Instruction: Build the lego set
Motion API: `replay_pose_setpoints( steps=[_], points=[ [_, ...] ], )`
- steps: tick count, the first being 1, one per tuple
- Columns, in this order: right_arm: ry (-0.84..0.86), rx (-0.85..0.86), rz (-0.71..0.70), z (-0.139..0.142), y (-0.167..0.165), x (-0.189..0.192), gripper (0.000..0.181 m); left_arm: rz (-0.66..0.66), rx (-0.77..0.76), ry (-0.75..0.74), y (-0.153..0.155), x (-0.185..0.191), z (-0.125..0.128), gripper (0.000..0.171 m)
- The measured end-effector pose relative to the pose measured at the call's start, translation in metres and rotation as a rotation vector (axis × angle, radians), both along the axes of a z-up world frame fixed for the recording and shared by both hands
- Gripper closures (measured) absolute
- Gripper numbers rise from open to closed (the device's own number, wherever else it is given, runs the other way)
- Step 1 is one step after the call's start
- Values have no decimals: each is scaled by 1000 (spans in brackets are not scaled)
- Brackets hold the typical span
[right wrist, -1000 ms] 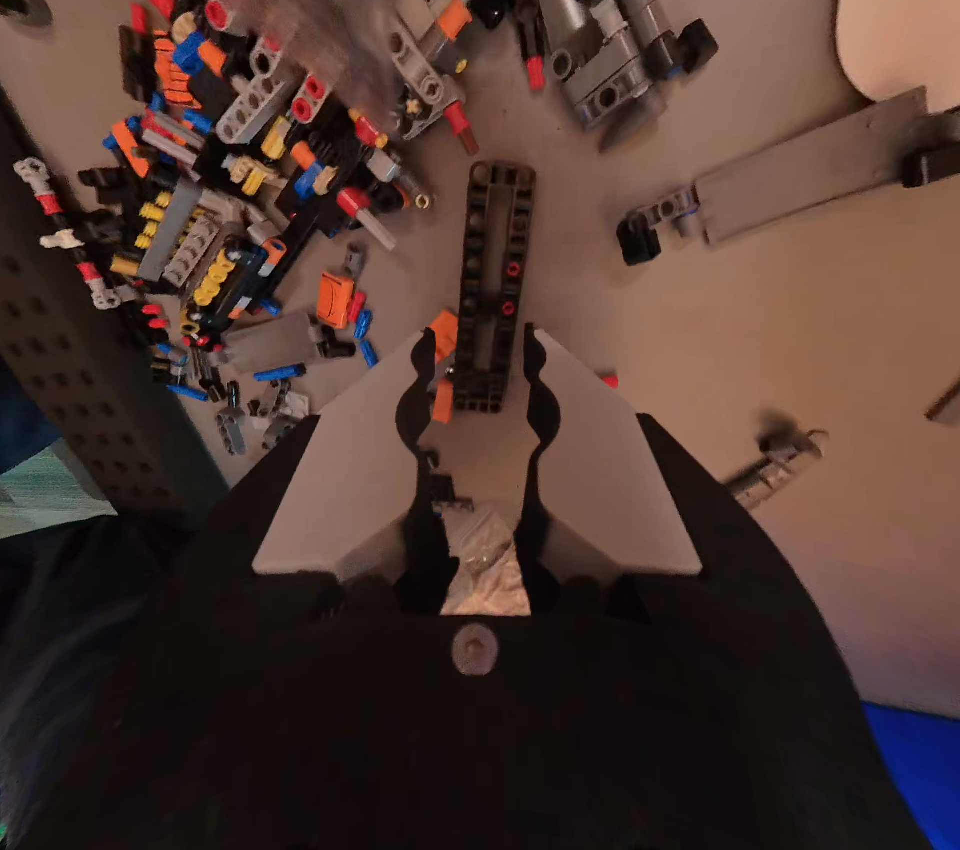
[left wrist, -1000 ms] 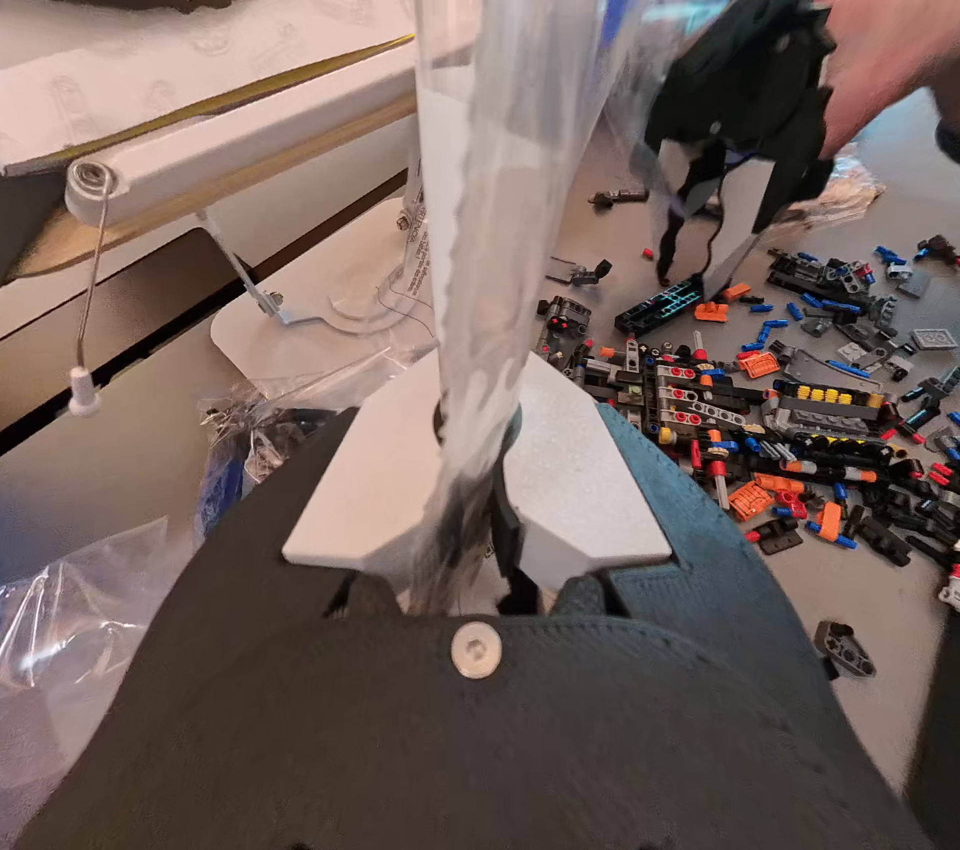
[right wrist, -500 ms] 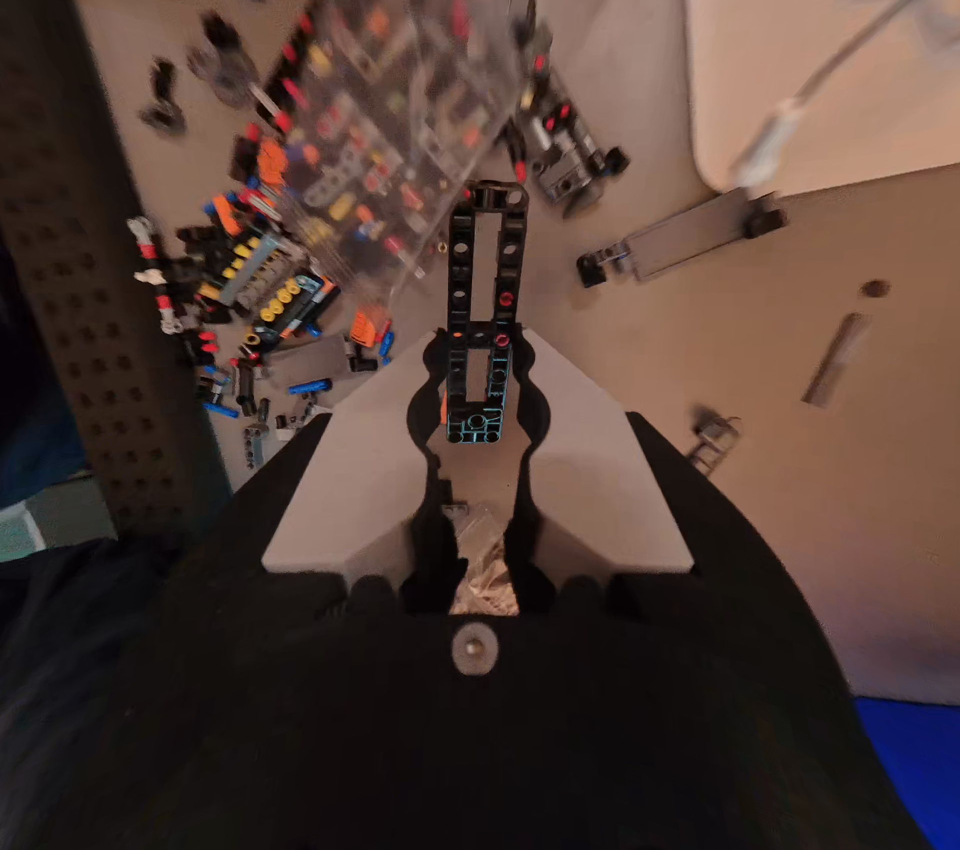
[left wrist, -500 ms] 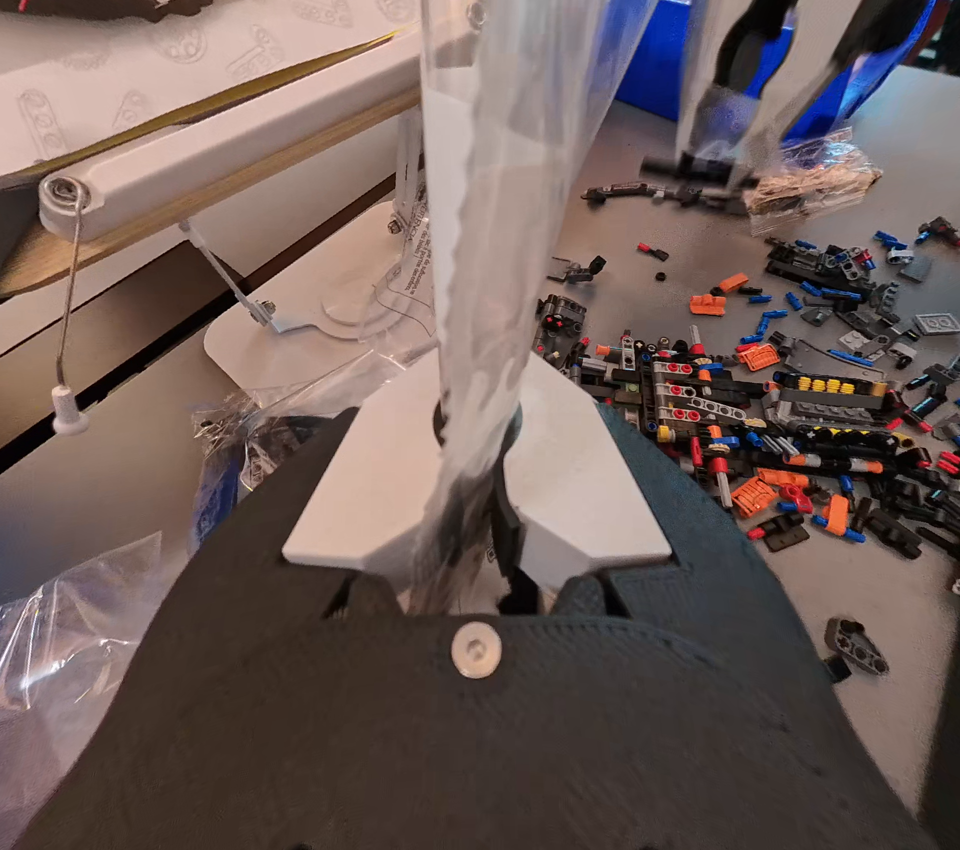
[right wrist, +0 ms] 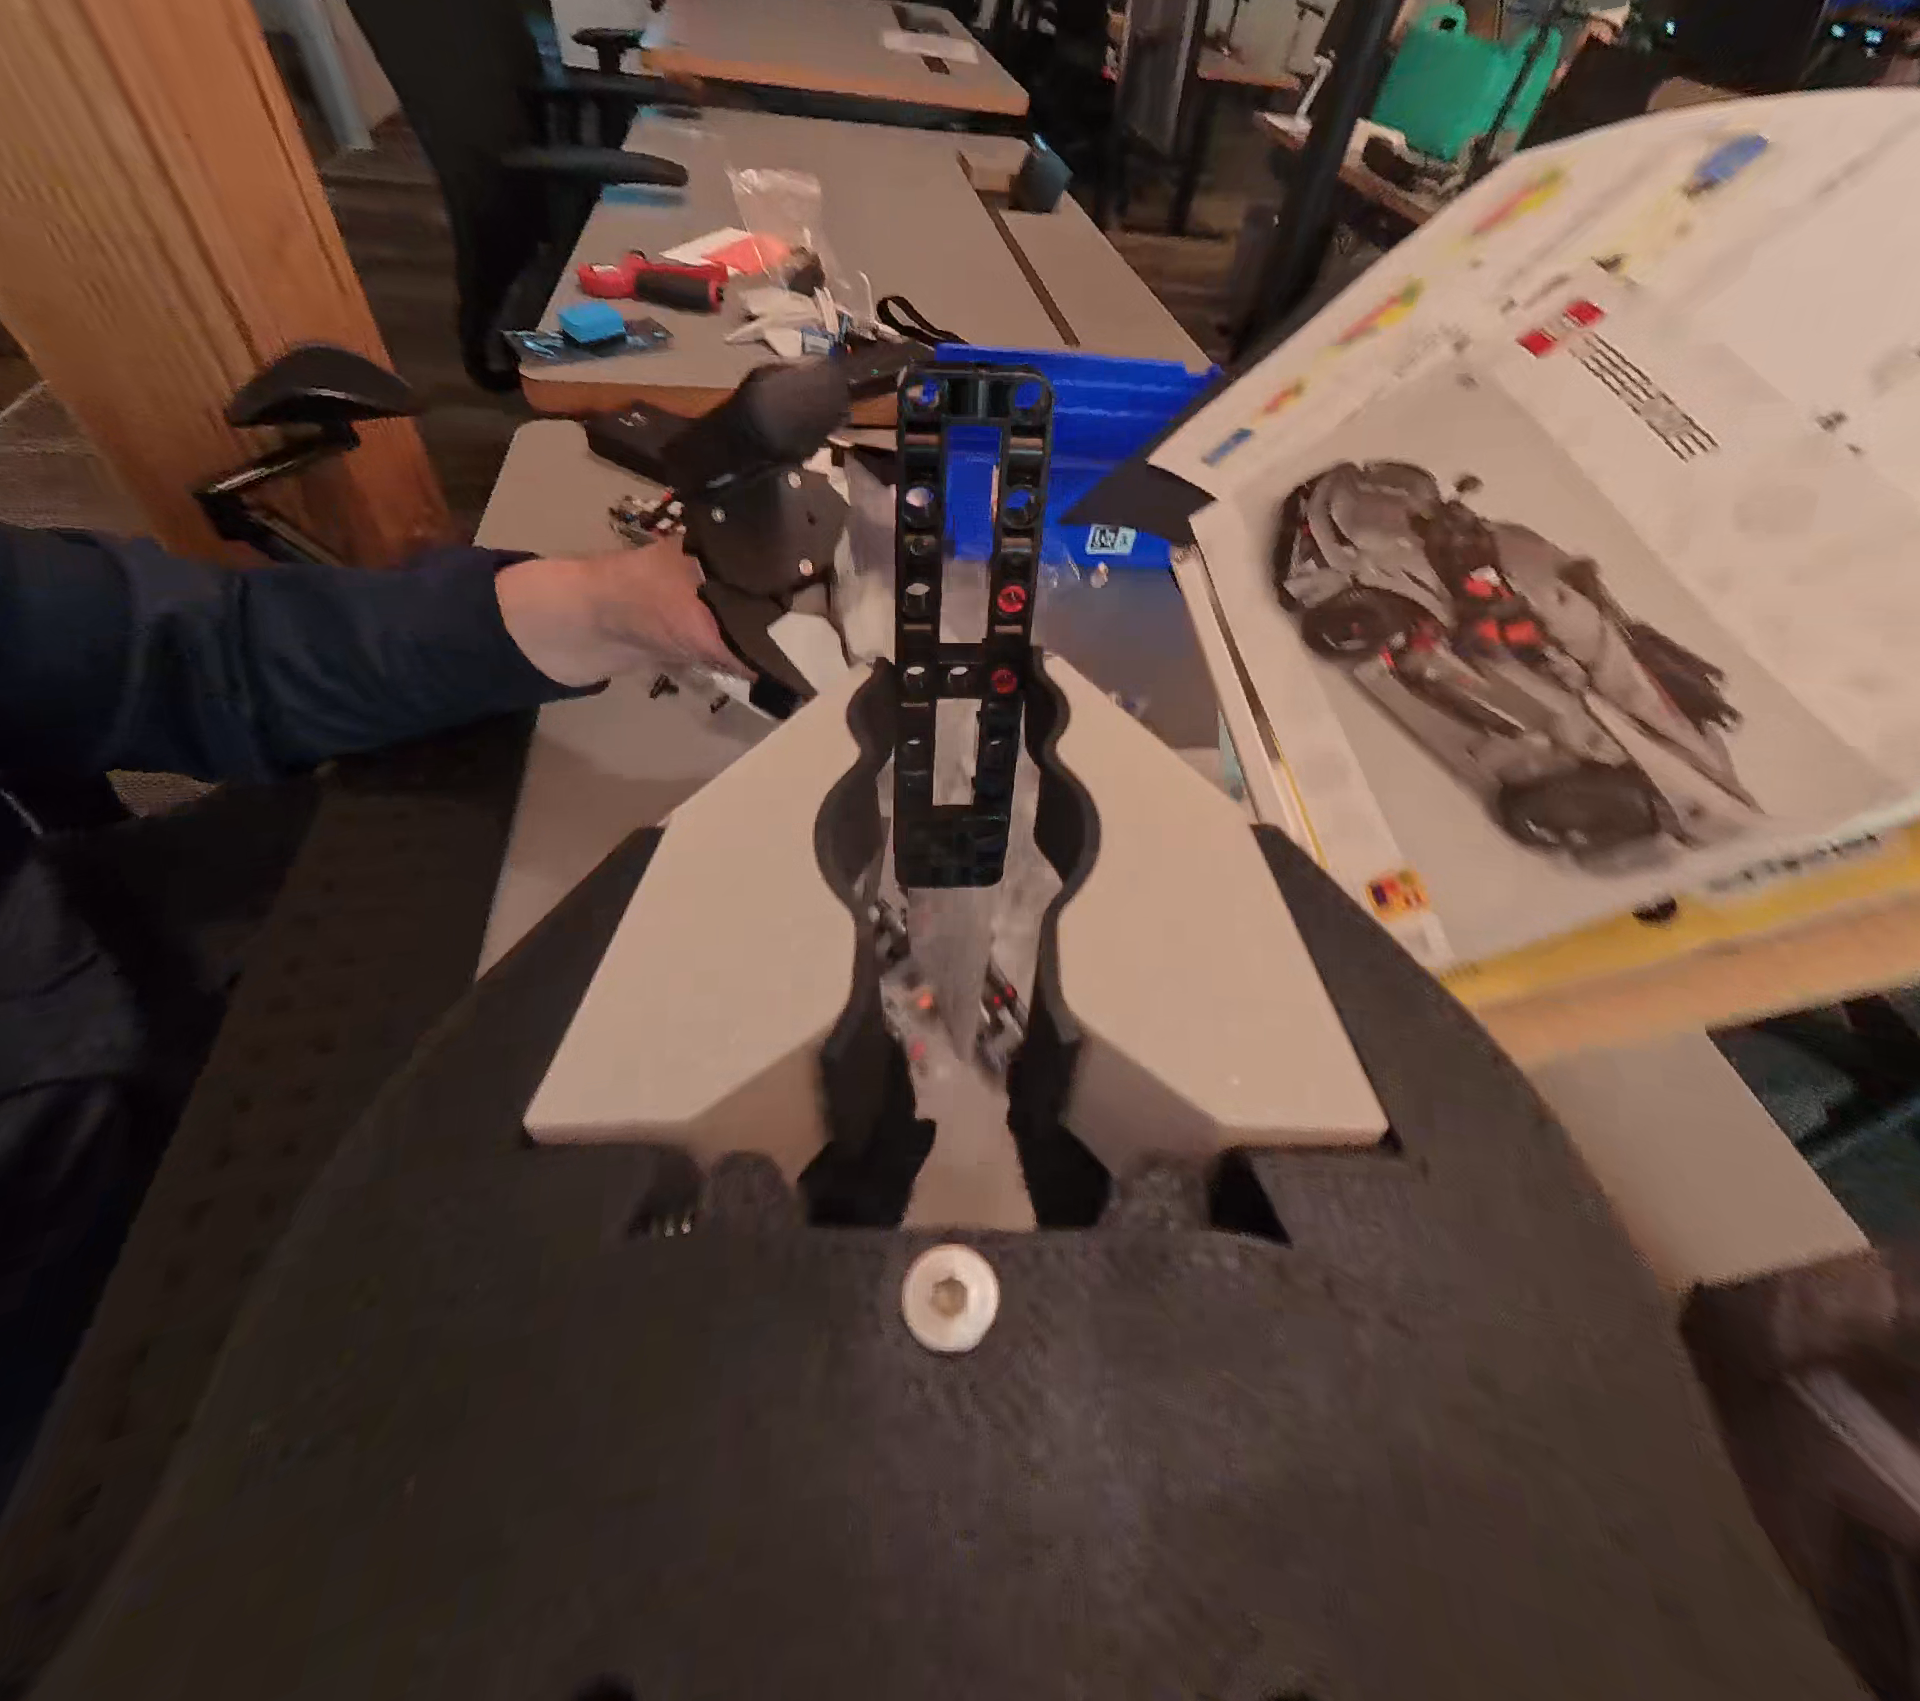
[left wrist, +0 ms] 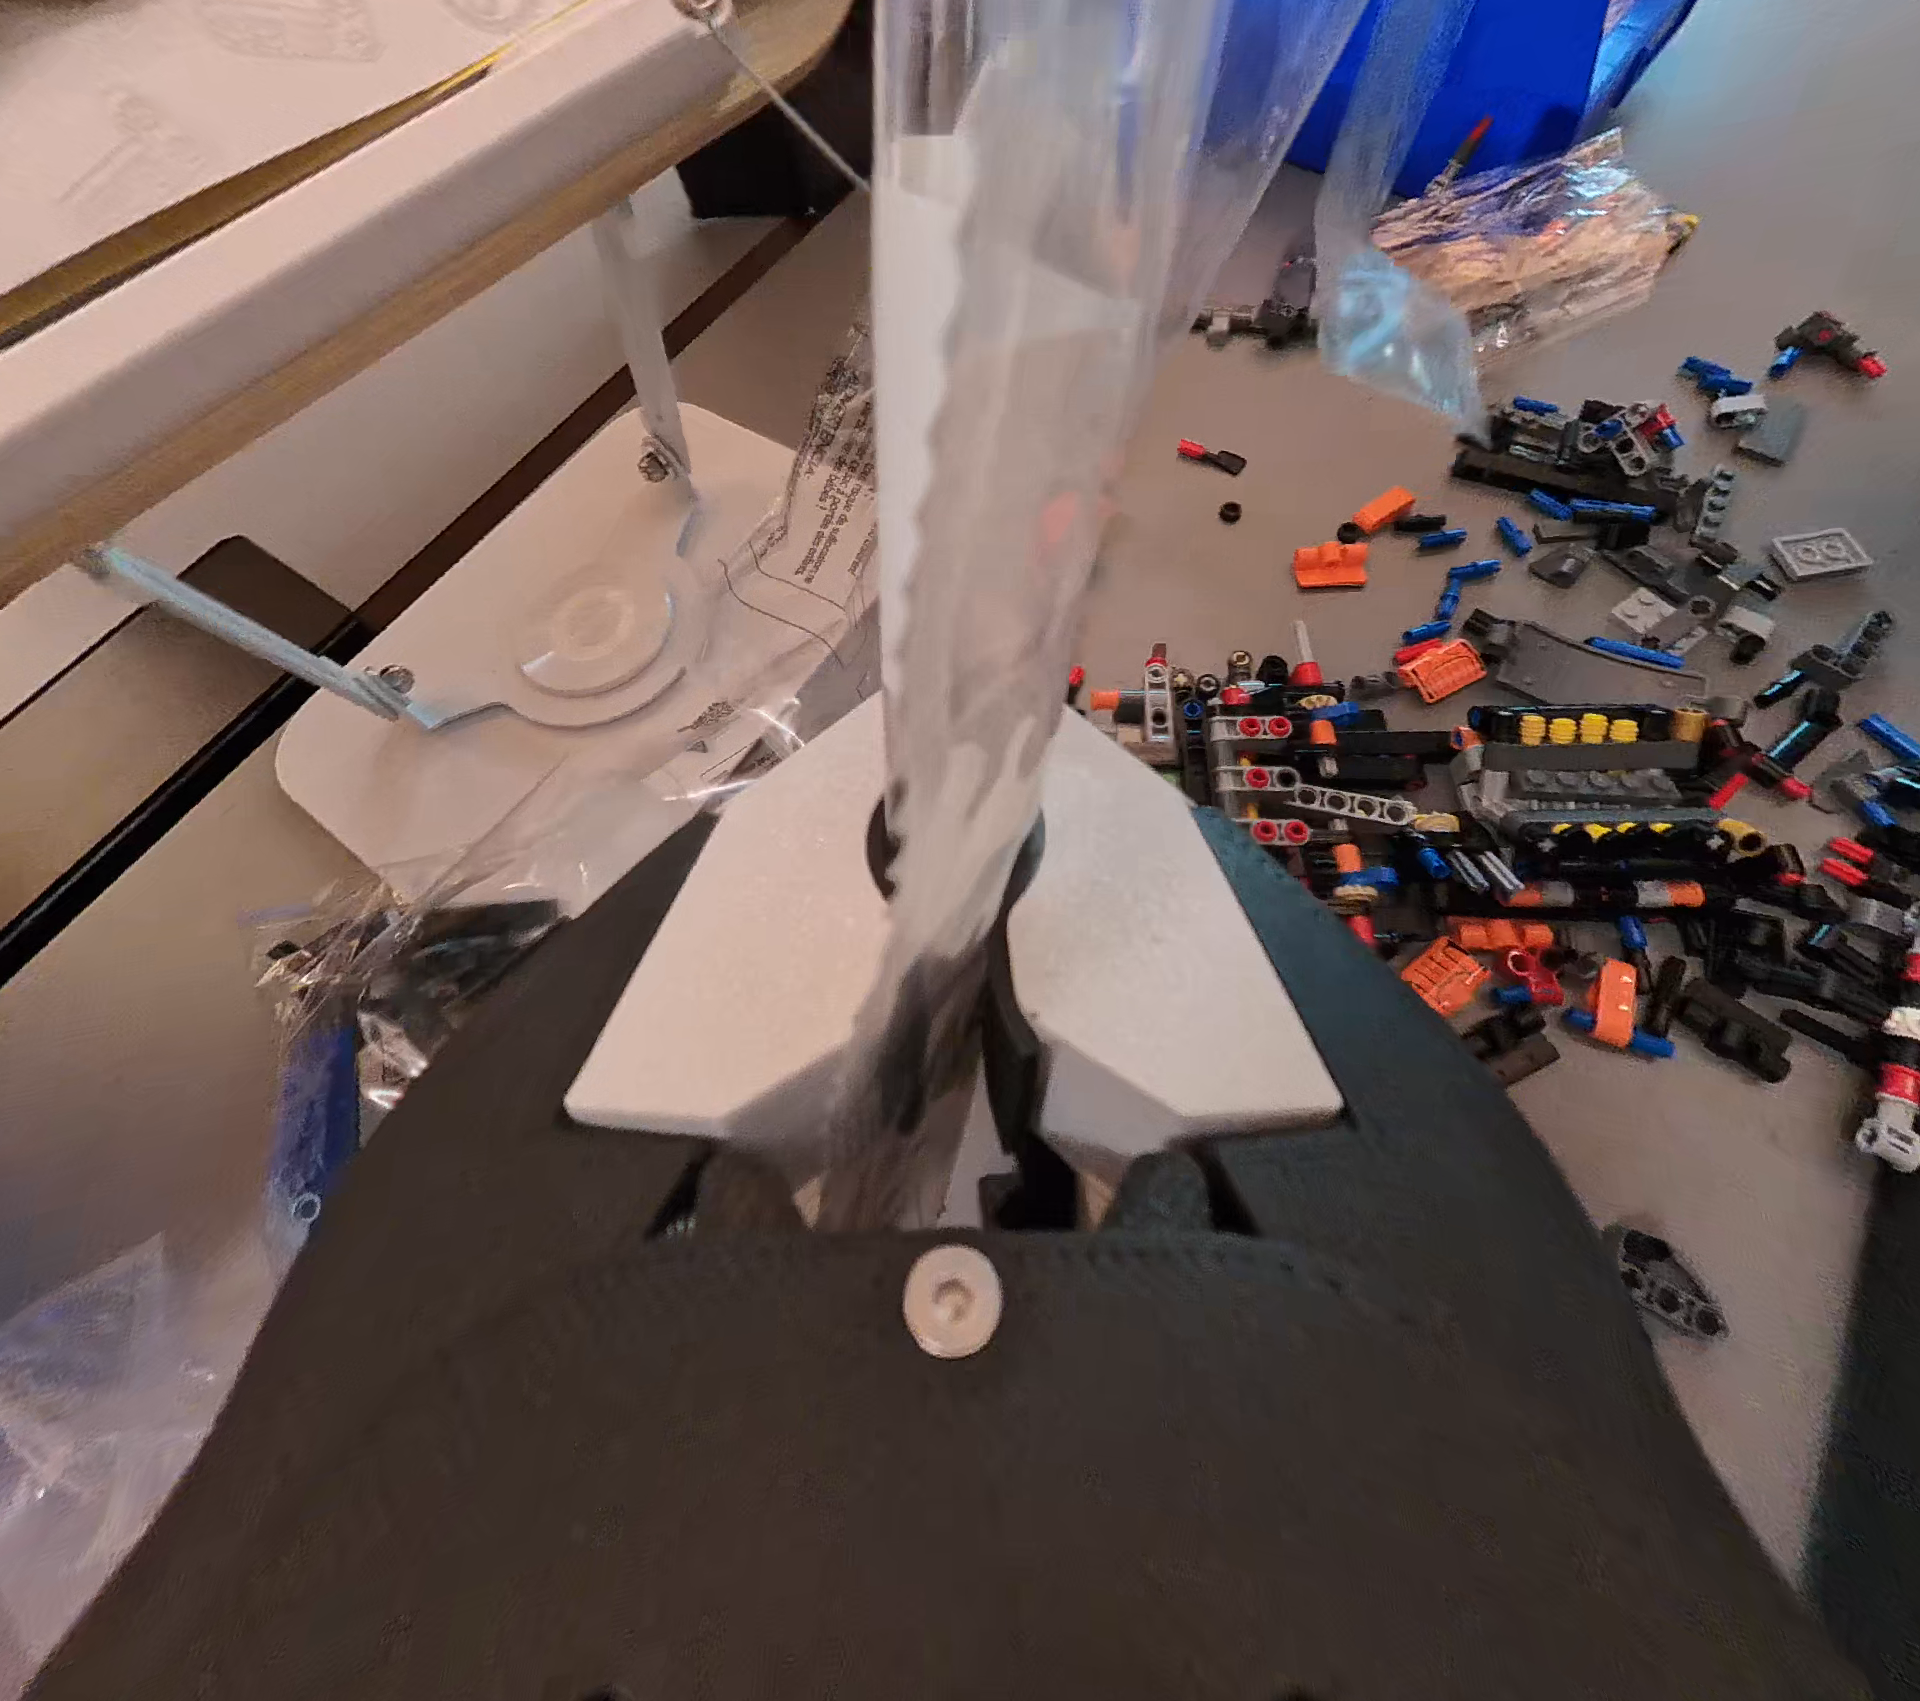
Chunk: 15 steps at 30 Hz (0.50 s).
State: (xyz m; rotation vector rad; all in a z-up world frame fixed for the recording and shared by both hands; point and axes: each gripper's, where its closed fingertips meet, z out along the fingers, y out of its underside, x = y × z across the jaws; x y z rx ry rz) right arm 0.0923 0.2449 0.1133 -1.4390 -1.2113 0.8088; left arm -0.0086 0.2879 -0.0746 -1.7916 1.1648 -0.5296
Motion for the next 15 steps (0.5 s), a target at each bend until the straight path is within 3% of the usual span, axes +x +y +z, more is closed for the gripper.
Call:
replay_pose_setpoints(
  steps=[6, 15],
  points=[
    [-64, 19, -57, -26, 22, -26, 159, -29, 3, 13, -8, 10, -1, 171],
    [-192, 21, -154, -49, 38, -23, 159, -79, -36, -49, -15, 14, 4, 171]
  ],
)
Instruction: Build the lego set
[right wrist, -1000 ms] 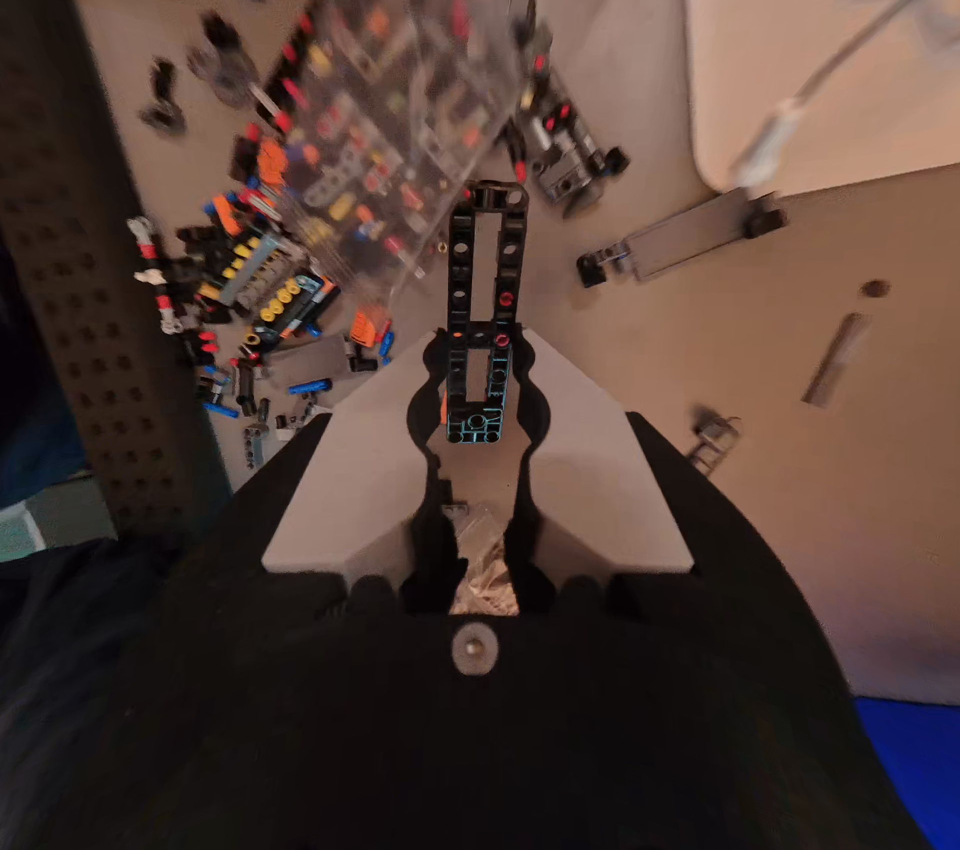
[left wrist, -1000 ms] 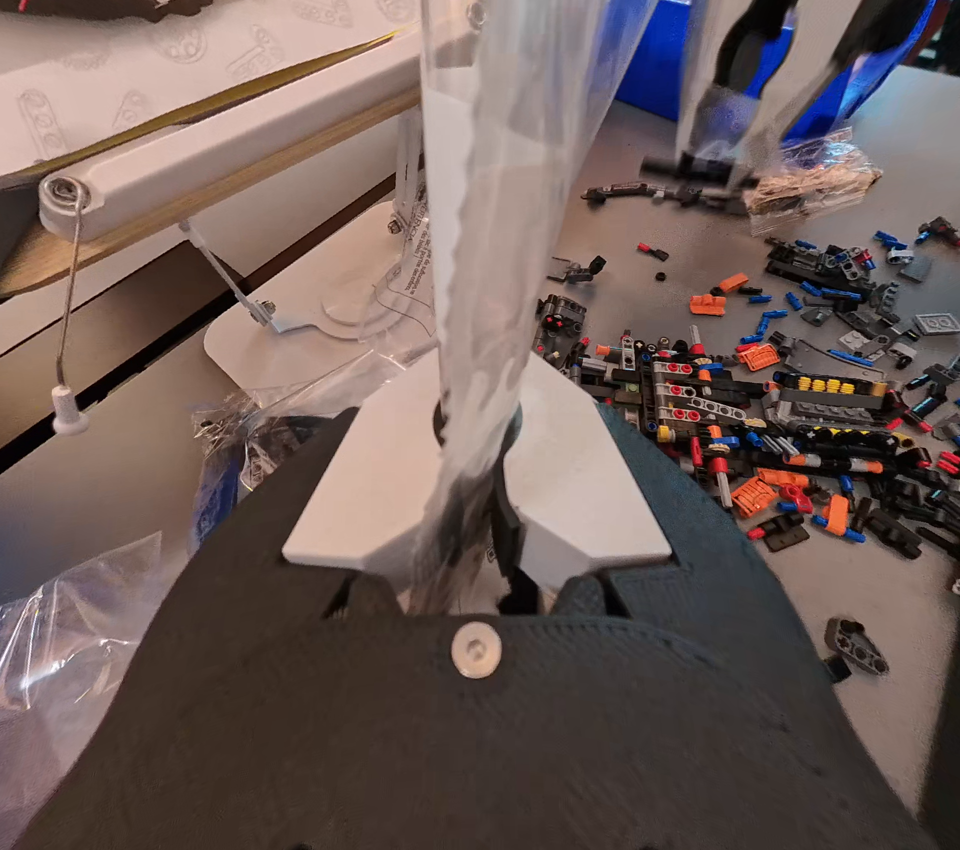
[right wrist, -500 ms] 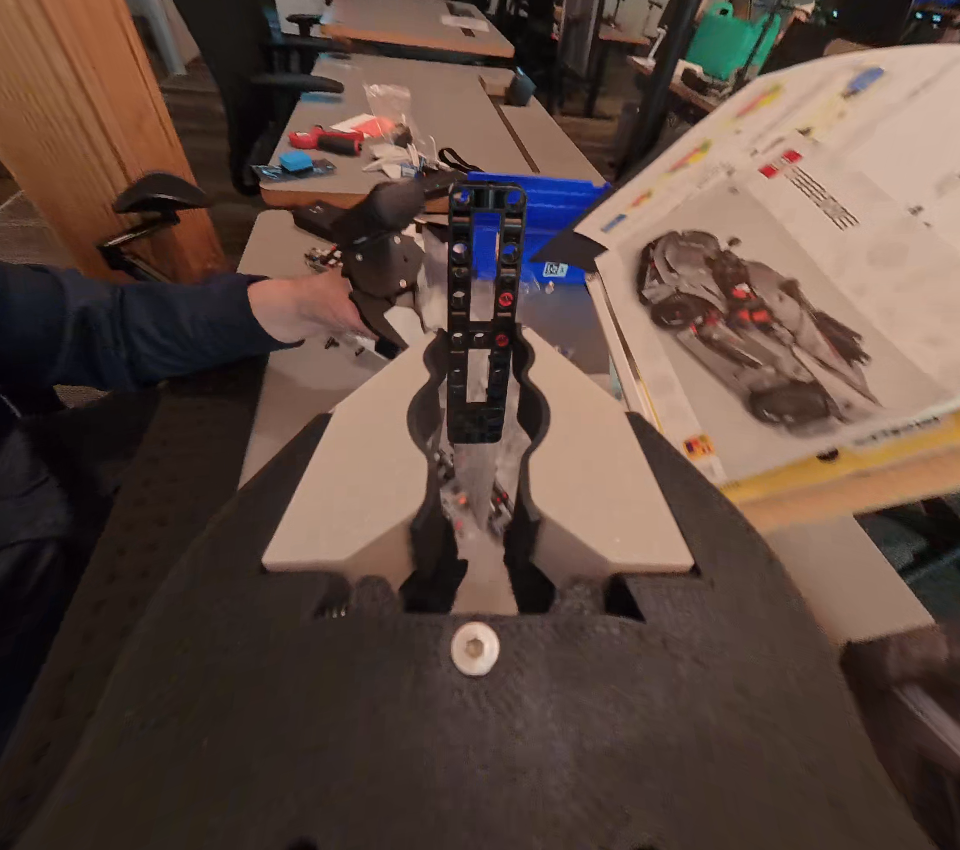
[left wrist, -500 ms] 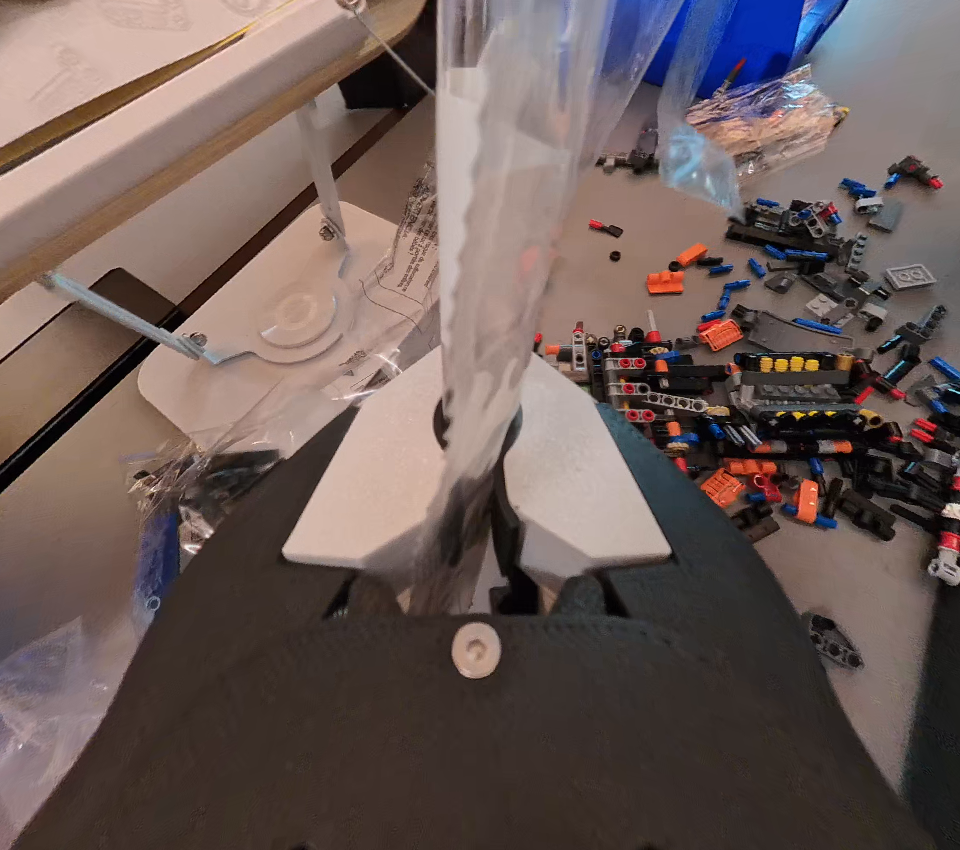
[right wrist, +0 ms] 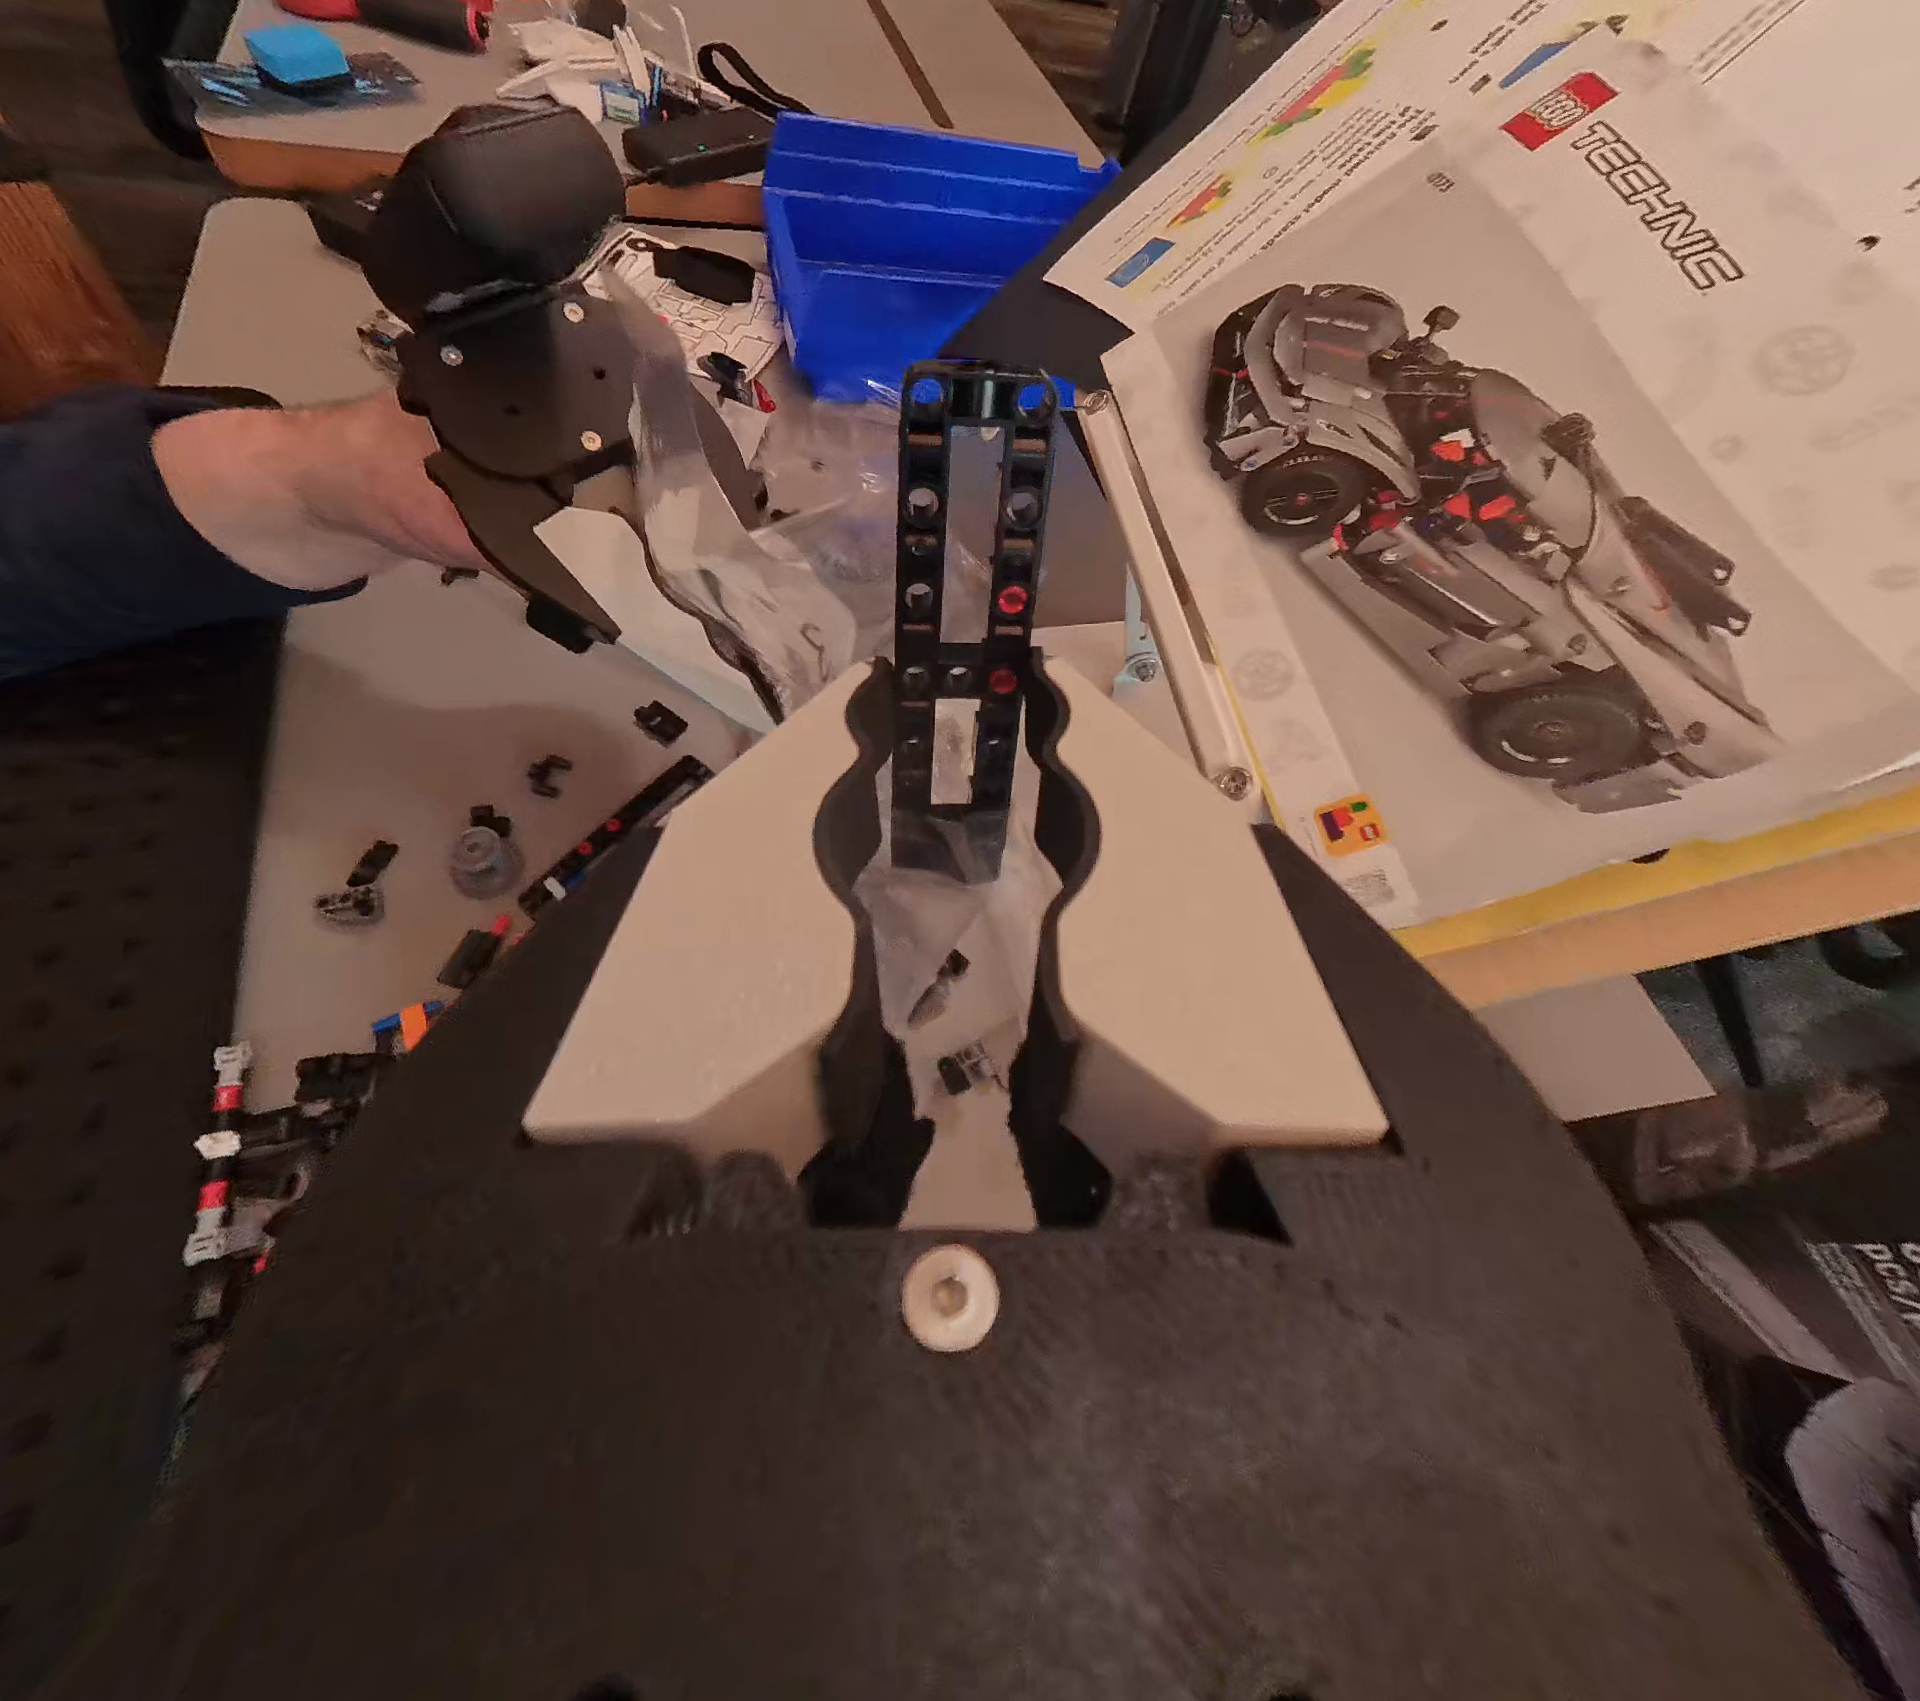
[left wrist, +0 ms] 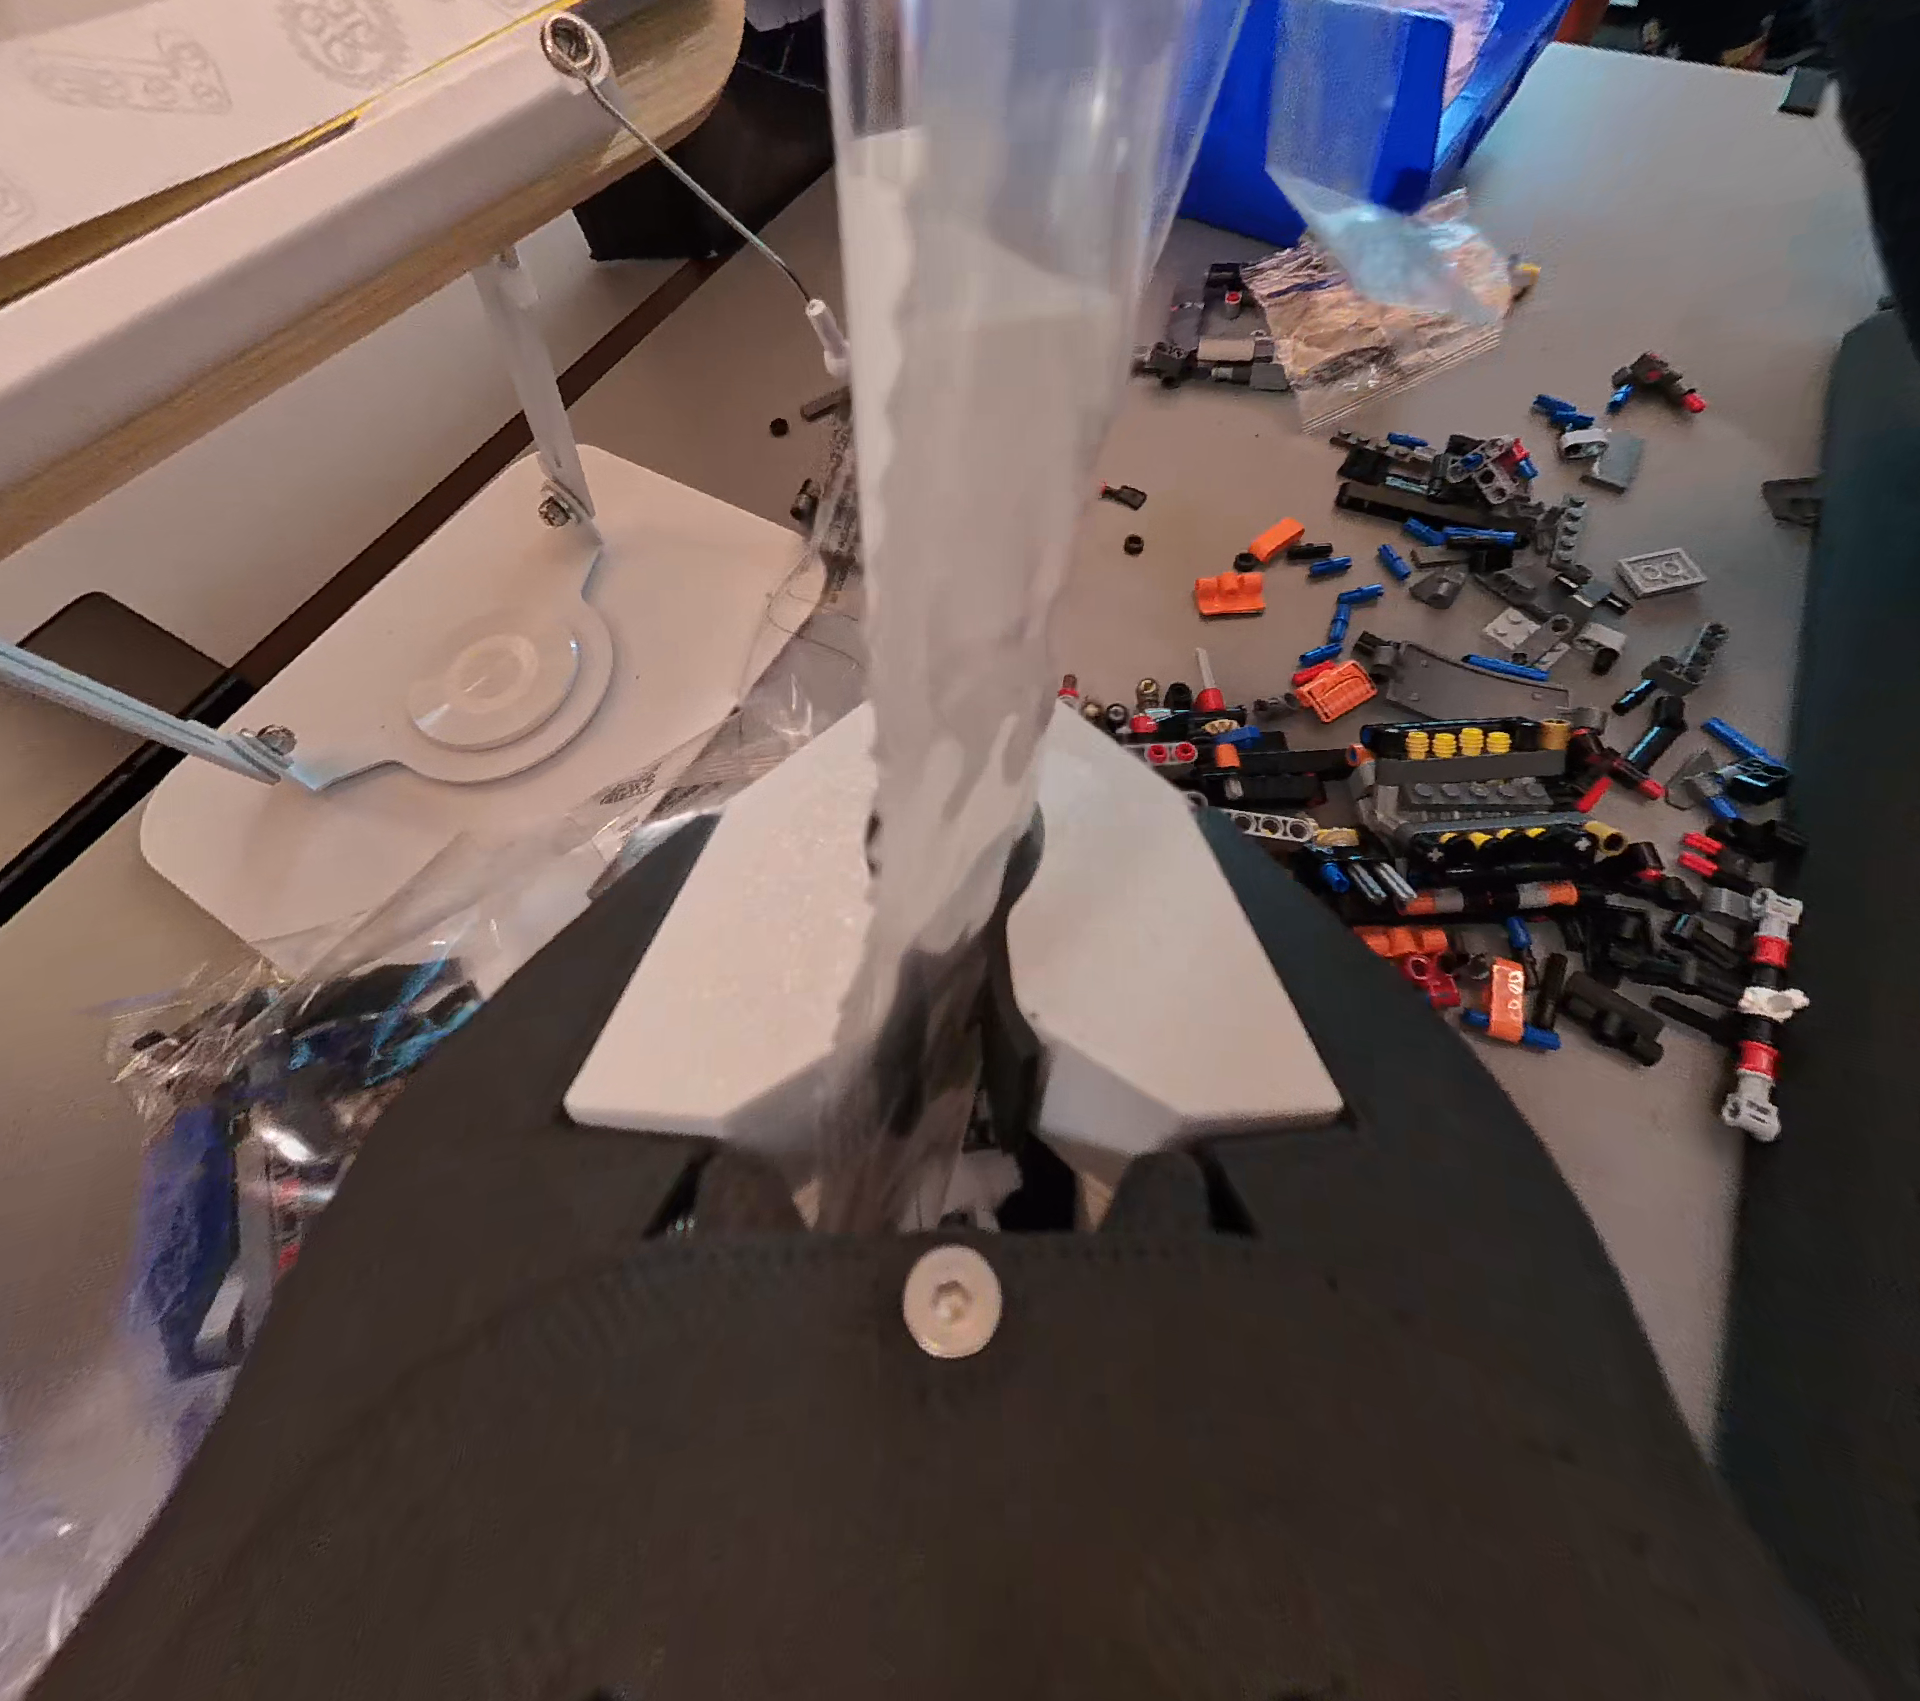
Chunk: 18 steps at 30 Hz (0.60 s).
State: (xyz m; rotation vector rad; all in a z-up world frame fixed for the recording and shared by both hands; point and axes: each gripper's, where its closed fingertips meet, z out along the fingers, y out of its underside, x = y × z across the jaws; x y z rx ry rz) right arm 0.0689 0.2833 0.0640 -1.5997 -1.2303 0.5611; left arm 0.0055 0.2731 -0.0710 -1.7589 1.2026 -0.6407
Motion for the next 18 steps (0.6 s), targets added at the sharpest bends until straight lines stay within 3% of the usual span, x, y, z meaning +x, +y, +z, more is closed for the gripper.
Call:
replay_pose_setpoints(
  steps=[2, 5, 11, 15, 18],
  points=[
    [-51, -27, -7, -9, -1, -1, 159, -2, -10, 10, 0, 0, -3, 171],
    [-86, -63, -14, -16, -2, -1, 142, -12, -26, 3, -1, 3, -5, 171],
    [-56, 17, -99, 5, 4, 14, 139, -31, -60, -75, -3, 5, 4, 171],
    [91, -19, -147, 23, 12, 38, 141, 8, -56, -116, 4, -7, 12, 171],
    [27, -148, -278, -12, 42, 72, 141, 39, -56, -173, 10, -15, 21, 171]
  ],
)
